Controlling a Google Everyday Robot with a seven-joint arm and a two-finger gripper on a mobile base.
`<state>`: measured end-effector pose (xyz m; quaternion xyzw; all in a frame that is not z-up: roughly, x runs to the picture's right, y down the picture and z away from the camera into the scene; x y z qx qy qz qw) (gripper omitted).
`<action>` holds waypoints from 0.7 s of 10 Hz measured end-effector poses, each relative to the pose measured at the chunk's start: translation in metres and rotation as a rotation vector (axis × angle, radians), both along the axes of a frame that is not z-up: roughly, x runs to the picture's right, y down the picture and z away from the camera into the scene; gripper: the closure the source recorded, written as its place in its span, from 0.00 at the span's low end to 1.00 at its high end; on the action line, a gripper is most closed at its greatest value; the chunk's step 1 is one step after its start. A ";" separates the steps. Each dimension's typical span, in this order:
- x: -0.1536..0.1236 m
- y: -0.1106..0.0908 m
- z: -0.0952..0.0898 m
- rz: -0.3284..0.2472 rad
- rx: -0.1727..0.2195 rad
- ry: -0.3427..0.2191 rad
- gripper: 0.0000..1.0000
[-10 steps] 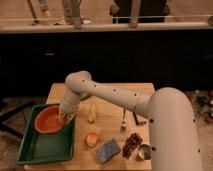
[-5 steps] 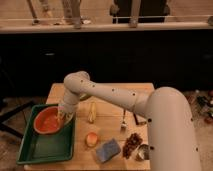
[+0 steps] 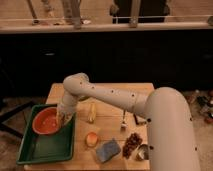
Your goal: Stack bowls into tray
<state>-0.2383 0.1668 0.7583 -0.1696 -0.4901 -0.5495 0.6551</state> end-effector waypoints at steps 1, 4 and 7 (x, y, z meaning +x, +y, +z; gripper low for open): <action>-0.002 0.001 0.001 0.003 0.002 0.000 0.99; -0.011 0.002 0.005 0.001 0.000 -0.011 0.99; -0.016 0.005 0.008 -0.009 -0.006 -0.018 0.99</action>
